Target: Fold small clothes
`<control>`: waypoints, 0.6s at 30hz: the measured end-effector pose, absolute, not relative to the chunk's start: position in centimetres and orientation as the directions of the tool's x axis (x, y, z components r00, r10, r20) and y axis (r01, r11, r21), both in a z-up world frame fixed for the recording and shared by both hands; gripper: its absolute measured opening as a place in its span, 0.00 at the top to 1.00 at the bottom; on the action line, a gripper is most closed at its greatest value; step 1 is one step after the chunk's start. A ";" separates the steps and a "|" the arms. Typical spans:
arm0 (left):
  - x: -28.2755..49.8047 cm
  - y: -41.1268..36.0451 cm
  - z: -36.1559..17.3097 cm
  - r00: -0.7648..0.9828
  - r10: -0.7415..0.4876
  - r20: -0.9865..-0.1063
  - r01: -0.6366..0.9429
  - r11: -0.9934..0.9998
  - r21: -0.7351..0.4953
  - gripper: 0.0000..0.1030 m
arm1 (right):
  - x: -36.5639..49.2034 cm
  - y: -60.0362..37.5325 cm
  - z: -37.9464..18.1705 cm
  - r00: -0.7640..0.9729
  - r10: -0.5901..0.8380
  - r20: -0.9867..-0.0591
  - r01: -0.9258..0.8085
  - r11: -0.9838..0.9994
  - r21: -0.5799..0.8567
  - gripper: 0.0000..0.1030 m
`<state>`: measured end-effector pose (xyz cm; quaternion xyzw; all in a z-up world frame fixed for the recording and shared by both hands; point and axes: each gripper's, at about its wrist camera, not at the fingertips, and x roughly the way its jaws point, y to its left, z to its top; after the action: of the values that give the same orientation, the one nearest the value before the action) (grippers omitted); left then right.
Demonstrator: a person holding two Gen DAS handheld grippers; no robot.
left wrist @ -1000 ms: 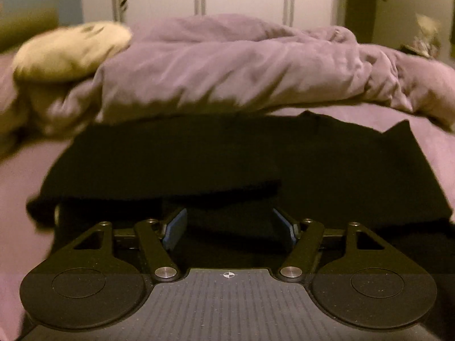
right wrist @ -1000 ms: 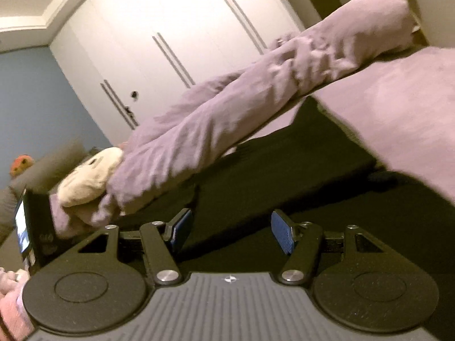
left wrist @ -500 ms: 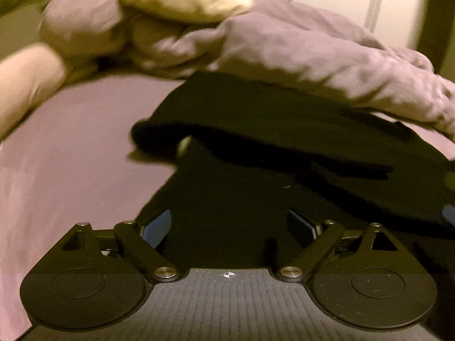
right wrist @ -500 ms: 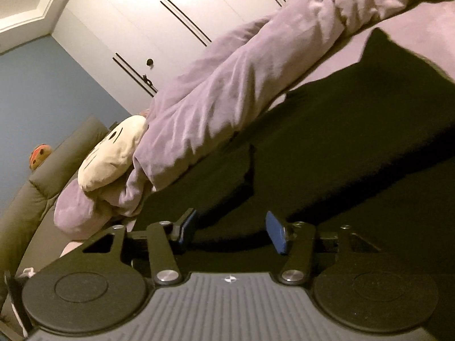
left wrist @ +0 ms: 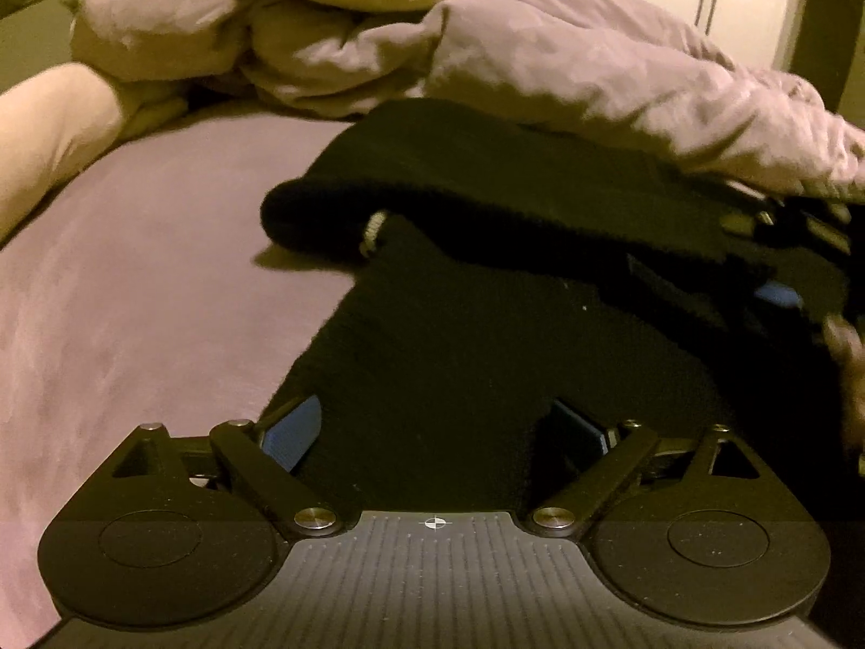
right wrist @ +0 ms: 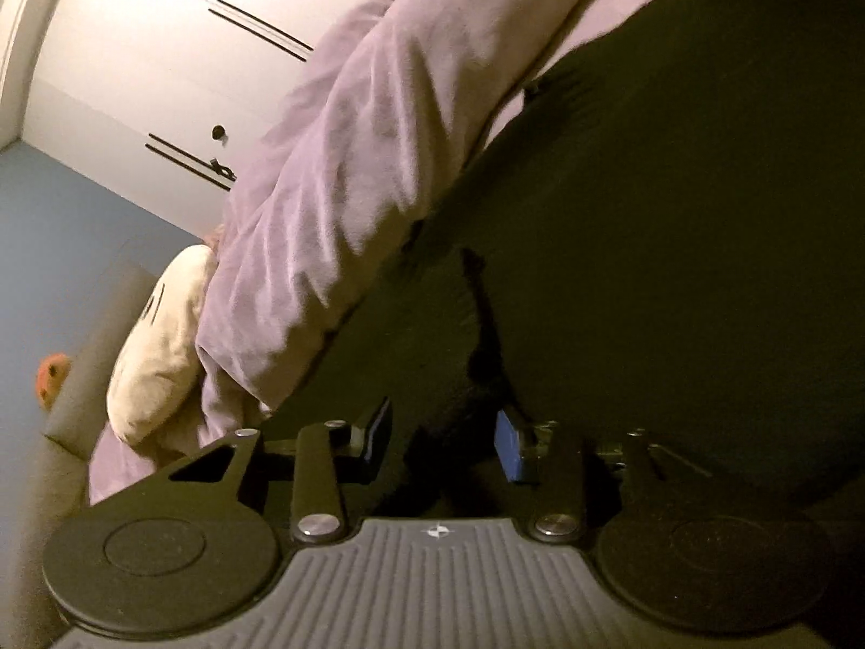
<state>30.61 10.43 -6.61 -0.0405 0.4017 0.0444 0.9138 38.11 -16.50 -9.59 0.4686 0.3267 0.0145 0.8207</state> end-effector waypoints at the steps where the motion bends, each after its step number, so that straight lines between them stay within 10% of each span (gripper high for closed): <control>1: 30.6 10.3 -6.7 0.673 0.051 -0.738 -0.107 0.994 -0.029 0.06 | 38.4 -16.3 -9.7 0.784 0.329 -0.526 0.285 0.562 0.776 0.66; 3: 30.5 10.1 -6.7 0.671 0.053 -0.739 -0.099 0.995 -0.019 0.06 | 39.2 -15.6 -9.2 0.773 0.315 -0.551 0.286 0.602 0.745 0.90; 13: 29.5 10.1 -6.0 0.659 0.038 -0.751 -0.113 0.992 -0.050 0.06 | 33.9 -16.9 1.5 0.940 0.119 -0.321 0.057 0.870 0.490 0.91; 18: 29.1 9.3 -6.0 0.648 0.044 -0.760 -0.116 0.992 -0.042 0.06 | 33.3 -21.6 -1.5 0.890 0.013 -0.456 0.200 0.887 0.416 0.90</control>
<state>29.15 9.32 -6.02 -0.0434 0.4172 0.0442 0.9067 33.31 -21.59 -1.52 0.2325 0.2292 -0.0495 0.9439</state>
